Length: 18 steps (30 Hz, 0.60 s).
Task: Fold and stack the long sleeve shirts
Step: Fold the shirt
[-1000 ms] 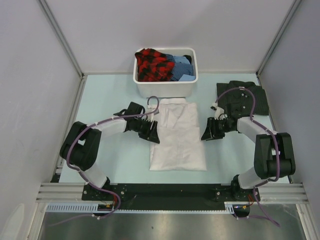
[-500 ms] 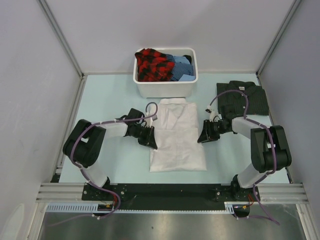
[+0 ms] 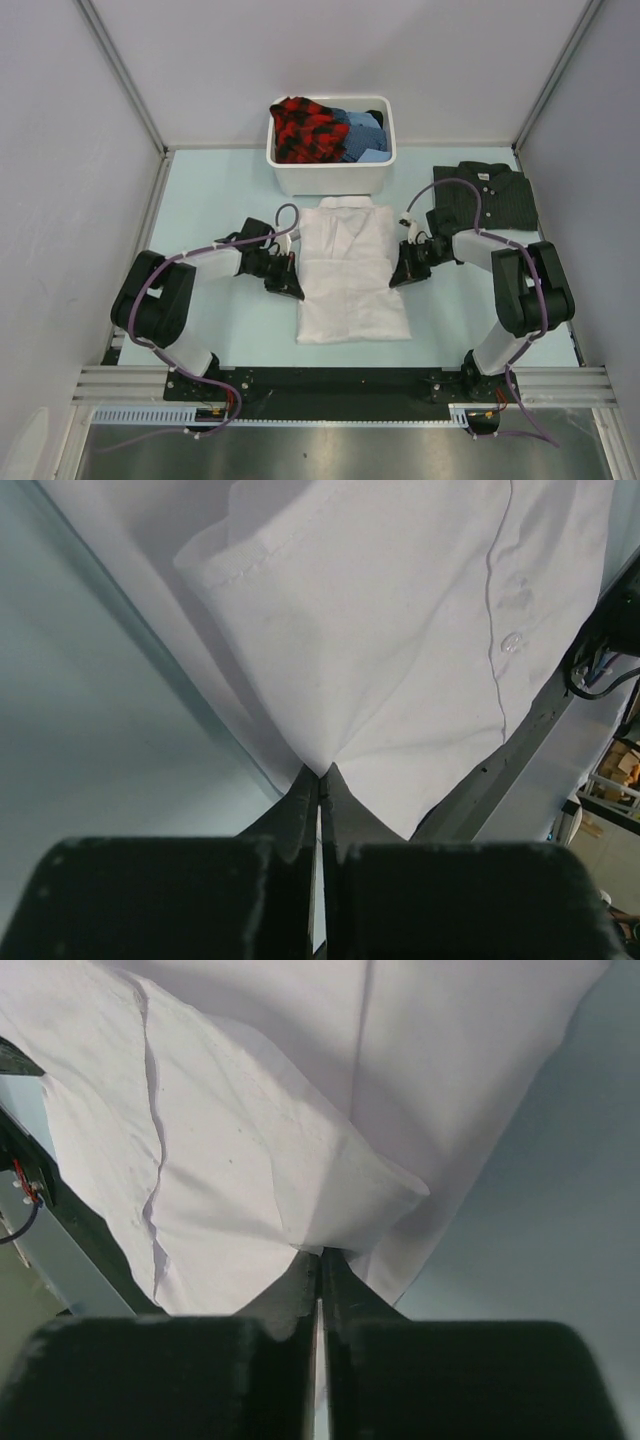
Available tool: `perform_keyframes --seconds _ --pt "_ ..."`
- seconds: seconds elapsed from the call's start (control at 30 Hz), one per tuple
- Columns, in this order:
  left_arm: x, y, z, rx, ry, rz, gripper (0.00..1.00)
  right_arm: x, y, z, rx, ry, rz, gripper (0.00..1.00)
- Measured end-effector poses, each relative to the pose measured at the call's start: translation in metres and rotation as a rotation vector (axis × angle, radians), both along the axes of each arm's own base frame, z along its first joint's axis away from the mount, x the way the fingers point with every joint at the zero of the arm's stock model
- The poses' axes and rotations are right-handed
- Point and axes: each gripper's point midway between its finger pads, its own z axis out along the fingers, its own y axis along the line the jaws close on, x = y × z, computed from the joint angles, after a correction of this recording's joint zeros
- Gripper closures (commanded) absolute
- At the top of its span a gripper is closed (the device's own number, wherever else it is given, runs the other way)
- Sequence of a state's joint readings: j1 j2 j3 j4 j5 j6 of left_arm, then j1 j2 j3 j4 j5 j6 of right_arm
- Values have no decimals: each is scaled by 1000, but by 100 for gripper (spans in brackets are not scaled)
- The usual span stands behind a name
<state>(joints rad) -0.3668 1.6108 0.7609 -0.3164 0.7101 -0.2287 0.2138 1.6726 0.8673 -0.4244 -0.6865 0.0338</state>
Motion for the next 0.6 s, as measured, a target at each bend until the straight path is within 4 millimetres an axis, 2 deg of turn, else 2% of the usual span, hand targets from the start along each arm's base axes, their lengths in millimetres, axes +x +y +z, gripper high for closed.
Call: perform_keyframes --seconds 0.03,0.07,0.1,0.13,0.17,0.2,0.23,0.27,0.3,0.33,0.4,0.47,0.53,0.6 --pt "0 0 0 0 -1 -1 80 0 -2 -1 -4 2 -6 71" --pt "0 0 0 0 -2 -2 71 0 -4 -1 -7 5 -12 61" --pt "0 0 0 2 -8 -5 60 0 -6 -1 -13 5 -17 47" --pt "0 1 -1 4 -9 -7 49 1 -8 -1 -18 4 -20 41" --pt "0 2 -1 5 -9 -8 44 0 -10 0 -20 8 -24 39" --pt "0 3 0 0 -10 -9 41 0 -12 2 -22 13 -31 28" --pt "0 4 3 -6 -11 -11 20 -1 -15 5 -21 12 -32 18" --pt "-1 5 8 -16 -20 -13 9 -1 -20 14 -21 1 -37 6" --pt "0 6 17 -29 -53 -23 1 0 -22 24 -18 -20 -43 0" --pt "0 7 30 -43 -91 -29 1 2 -25 39 -16 -69 -44 1" --pt "1 7 66 -93 -225 -54 1 9 -26 86 4 -252 -35 0" --pt "2 2 118 -177 -443 -94 1 12 -20 144 50 -488 -9 0" --pt "4 -1 158 -243 -617 -104 1 9 -13 193 102 -676 -1 0" --pt "17 -2 190 -271 -750 -49 1 5 -6 227 163 -784 -15 0"
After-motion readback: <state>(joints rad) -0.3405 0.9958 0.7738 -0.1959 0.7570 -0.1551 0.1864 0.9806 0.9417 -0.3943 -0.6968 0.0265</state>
